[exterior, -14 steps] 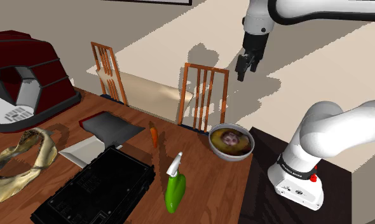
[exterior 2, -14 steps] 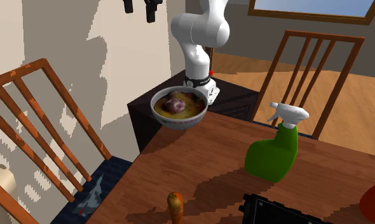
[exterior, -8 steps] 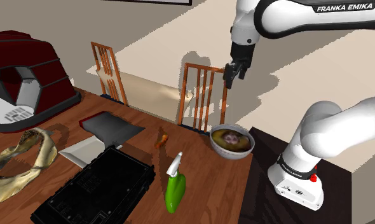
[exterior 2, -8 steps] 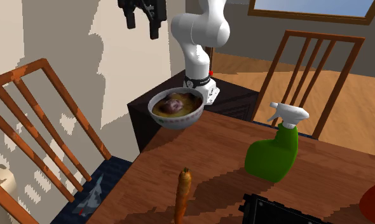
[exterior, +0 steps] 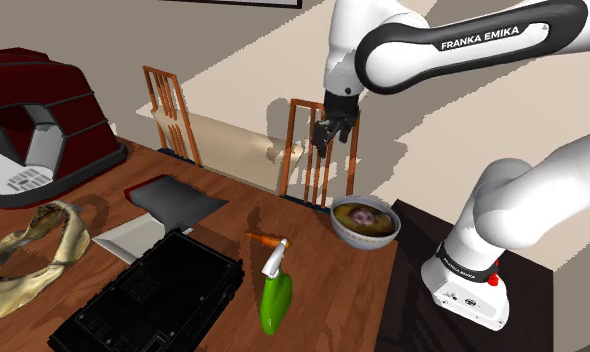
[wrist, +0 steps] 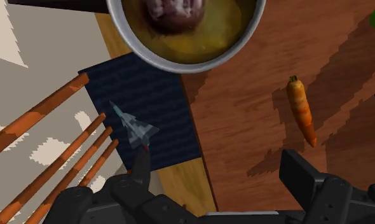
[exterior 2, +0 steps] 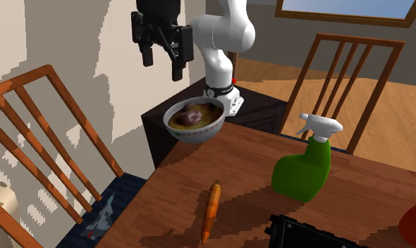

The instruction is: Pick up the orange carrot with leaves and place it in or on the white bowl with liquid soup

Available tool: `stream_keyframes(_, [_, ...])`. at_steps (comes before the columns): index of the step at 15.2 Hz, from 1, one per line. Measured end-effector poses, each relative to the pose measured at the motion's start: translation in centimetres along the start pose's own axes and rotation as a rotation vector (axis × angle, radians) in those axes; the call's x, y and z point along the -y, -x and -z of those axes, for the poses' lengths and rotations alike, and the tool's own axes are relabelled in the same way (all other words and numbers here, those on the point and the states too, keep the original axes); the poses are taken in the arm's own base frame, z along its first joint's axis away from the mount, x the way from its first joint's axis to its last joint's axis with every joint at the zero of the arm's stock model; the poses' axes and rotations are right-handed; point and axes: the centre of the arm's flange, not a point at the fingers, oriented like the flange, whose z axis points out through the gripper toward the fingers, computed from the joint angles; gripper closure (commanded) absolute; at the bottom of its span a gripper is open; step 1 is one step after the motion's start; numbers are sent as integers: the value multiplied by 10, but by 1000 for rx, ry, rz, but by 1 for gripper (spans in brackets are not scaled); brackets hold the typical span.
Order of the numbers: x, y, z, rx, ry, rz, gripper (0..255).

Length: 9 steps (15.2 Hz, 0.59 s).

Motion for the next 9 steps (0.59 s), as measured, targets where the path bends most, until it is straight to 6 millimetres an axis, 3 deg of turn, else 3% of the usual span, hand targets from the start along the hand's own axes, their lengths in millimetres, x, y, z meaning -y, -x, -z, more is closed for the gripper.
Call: stream_keyframes(9, [85, -52, -52, -53, -41, 23, 0])
